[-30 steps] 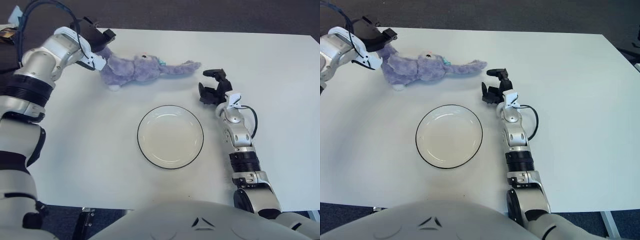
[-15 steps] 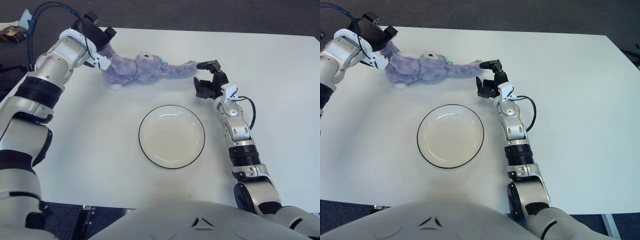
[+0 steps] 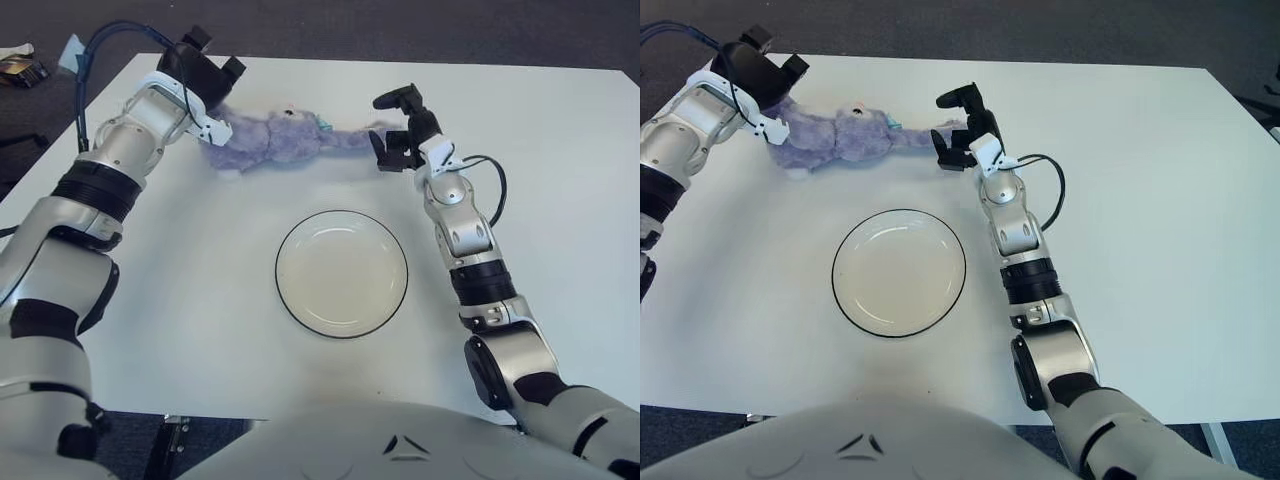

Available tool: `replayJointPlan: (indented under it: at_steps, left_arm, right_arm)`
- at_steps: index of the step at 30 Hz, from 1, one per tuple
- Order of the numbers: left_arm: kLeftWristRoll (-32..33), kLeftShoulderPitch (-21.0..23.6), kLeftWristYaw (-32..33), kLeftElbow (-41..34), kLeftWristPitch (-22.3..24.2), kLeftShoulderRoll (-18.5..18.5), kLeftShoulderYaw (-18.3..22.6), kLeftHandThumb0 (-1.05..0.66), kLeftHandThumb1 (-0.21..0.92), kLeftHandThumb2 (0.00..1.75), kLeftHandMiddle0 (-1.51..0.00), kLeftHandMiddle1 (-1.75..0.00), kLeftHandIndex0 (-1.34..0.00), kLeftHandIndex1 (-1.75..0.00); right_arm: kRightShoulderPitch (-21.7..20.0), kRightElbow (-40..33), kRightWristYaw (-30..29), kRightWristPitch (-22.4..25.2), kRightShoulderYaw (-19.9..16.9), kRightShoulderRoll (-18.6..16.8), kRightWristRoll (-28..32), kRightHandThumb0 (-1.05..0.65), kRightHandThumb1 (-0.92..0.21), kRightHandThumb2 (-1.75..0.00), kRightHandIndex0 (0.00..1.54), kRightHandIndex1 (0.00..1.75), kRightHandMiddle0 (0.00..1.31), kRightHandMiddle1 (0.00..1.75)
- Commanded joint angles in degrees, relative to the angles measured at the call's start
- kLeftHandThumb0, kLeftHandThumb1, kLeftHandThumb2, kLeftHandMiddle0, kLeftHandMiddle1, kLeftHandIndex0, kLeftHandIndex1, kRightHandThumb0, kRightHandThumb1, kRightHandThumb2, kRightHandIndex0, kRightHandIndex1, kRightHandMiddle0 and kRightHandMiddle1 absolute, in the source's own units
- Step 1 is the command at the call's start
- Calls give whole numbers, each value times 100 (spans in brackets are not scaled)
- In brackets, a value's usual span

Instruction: Put the doll into the plate.

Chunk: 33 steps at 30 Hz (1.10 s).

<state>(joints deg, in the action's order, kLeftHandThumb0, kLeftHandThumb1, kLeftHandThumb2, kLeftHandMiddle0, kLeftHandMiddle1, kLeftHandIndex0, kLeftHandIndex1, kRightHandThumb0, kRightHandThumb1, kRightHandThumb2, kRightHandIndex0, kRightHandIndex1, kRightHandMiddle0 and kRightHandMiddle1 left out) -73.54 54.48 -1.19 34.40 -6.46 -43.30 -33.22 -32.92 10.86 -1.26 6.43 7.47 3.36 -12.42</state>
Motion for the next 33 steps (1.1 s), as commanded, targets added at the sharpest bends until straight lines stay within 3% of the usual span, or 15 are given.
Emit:
replayJointPlan:
  at_steps: [1,2,3,4,5,7,10,14,25,26,28,33]
  left_arm:
    - [44,-148,304,68,114,26,25,-8,9,129,-17,-152,0,-151]
    - [89,-183,429,71,131,49,57,-9,9,129,-20,-154,-1,-154]
    - [133,-231,592,71,152,74,90,1,17,123,-28,-155,-2,-157]
    - [164,-261,704,73,166,90,106,16,26,115,-40,-155,-5,-163]
    - [198,-287,850,92,175,110,118,25,33,110,-48,-155,-7,-167]
    - [247,-316,1072,125,180,137,124,13,30,119,-57,-153,-28,-171]
    - [291,-339,1397,178,152,160,125,4,21,133,-67,-149,-53,-173]
    - [382,-360,1851,229,35,163,130,1,14,141,-74,-143,-66,-174]
    - [710,-412,1976,191,-107,196,192,0,8,145,-83,-130,-75,-175]
    - [707,-400,1984,212,-112,203,178,0,7,150,-78,-145,-73,-174]
    - [702,-378,1997,256,-123,213,153,0,6,155,-74,-158,-71,-174]
    - [678,-340,2032,348,-153,229,118,0,6,159,-69,-170,-69,-175]
  right_arm:
    - [-122,186,38,-117,77,118,-141,-48,-54,-97,121,175,0,130]
    - [-201,219,49,-126,110,136,-186,-49,-54,-96,120,175,0,130]
    - [-319,195,74,-70,158,149,-249,-49,-54,-96,112,175,0,130]
    - [-399,173,91,-27,191,156,-290,-49,-55,-95,82,166,0,131]
    - [-459,193,91,-44,229,185,-361,-49,-55,-95,63,161,0,131]
    - [-507,242,86,-103,273,235,-463,-49,-54,-96,44,147,0,133]
    - [-549,282,90,-135,314,282,-553,-49,-51,-97,28,134,0,136]
    - [-614,330,114,-151,348,336,-618,-51,-48,-98,20,127,1,137]
    - [-739,392,136,-188,383,441,-739,-57,-51,-94,18,122,1,135]
    - [-756,411,155,-193,371,447,-718,-58,-52,-94,18,121,0,135]
    - [-780,442,190,-203,351,454,-675,-58,-53,-93,18,121,0,135]
    - [-813,496,272,-220,306,453,-589,-58,-54,-91,18,119,0,134]
